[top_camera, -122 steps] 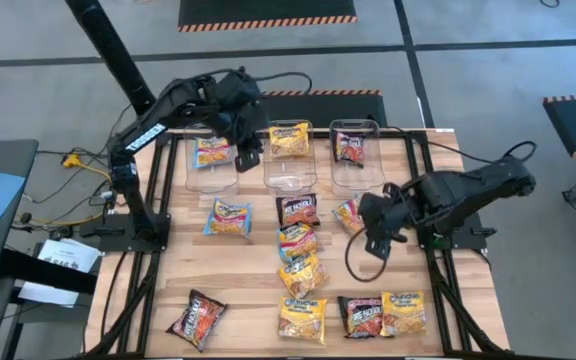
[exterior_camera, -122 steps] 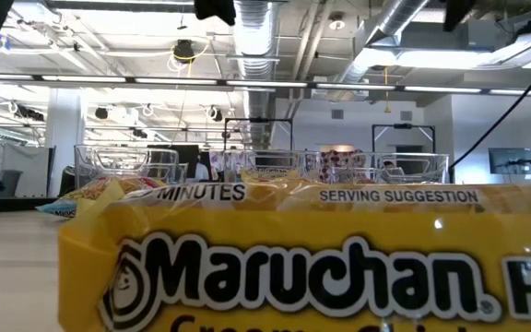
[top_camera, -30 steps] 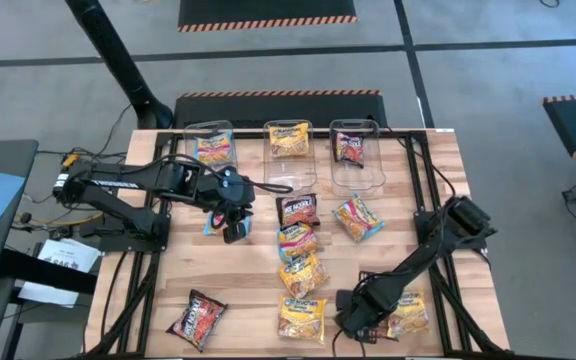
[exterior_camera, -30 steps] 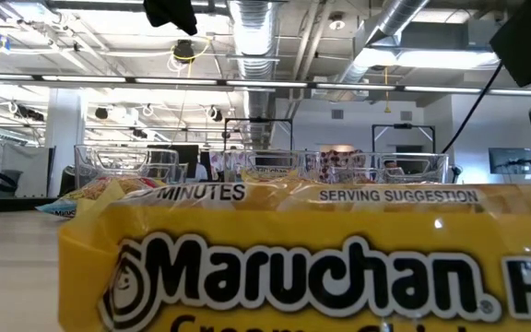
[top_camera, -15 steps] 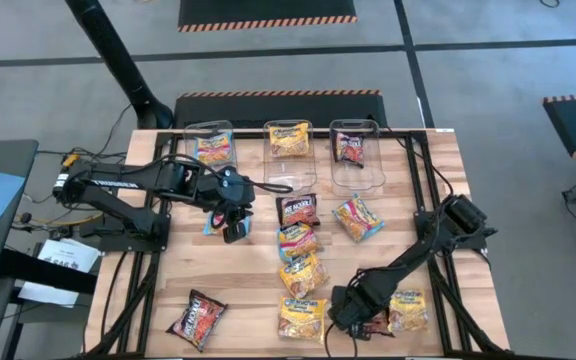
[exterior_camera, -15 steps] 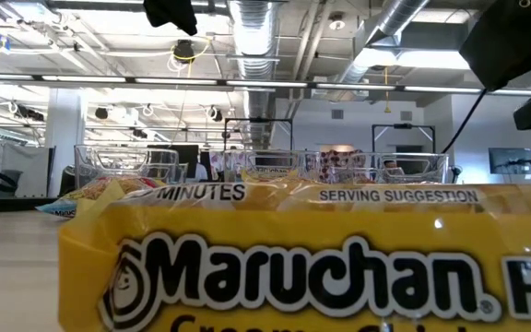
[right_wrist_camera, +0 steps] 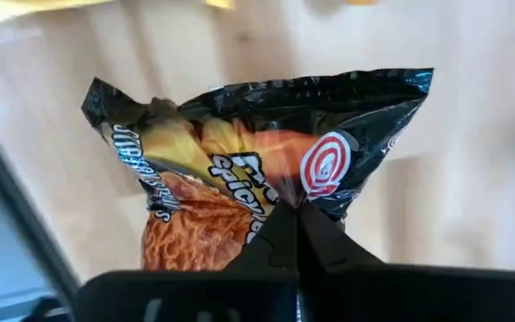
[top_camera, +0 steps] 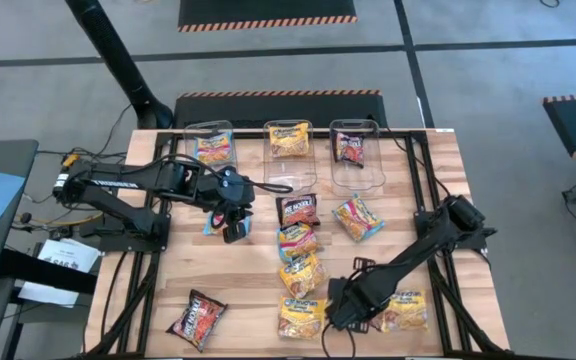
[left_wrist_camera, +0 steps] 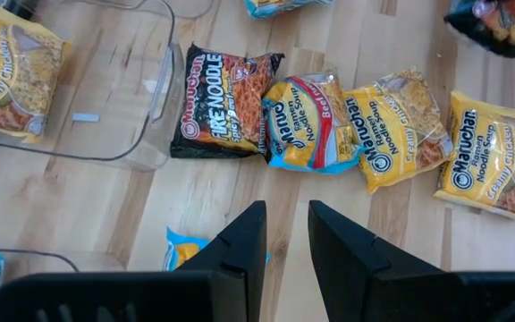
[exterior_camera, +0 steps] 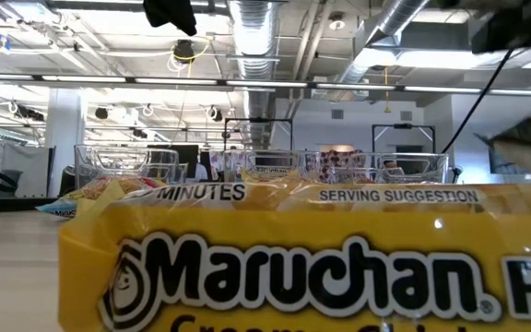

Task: Sort Maruchan noodles
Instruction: Put the black noodle pack into the right transparent bin

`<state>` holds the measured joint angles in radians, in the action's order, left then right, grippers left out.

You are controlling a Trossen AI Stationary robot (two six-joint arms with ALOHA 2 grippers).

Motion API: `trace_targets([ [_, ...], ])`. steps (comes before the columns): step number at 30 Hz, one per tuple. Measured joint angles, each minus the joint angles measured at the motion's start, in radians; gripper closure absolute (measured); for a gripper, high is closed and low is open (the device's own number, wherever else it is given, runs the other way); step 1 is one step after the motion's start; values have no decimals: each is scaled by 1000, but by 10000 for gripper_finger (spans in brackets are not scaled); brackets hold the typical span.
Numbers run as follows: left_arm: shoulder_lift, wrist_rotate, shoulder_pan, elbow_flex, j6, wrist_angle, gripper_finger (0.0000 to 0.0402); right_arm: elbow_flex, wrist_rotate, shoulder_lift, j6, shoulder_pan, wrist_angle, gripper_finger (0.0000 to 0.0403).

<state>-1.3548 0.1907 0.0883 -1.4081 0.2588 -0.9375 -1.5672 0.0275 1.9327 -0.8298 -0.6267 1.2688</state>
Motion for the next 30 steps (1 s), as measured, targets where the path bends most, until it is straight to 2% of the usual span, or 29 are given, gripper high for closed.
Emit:
trace_targets([
  [9,0,0,0,0,-26,-30,329,-148,209,-3,17,42,308,399],
  [19,0,0,0,-1,12,-78,329,-158,489,-145,180,177,295,399],
  [30,0,0,0,-1,15,-78,329,-157,742,-289,466,453,302,398],
])
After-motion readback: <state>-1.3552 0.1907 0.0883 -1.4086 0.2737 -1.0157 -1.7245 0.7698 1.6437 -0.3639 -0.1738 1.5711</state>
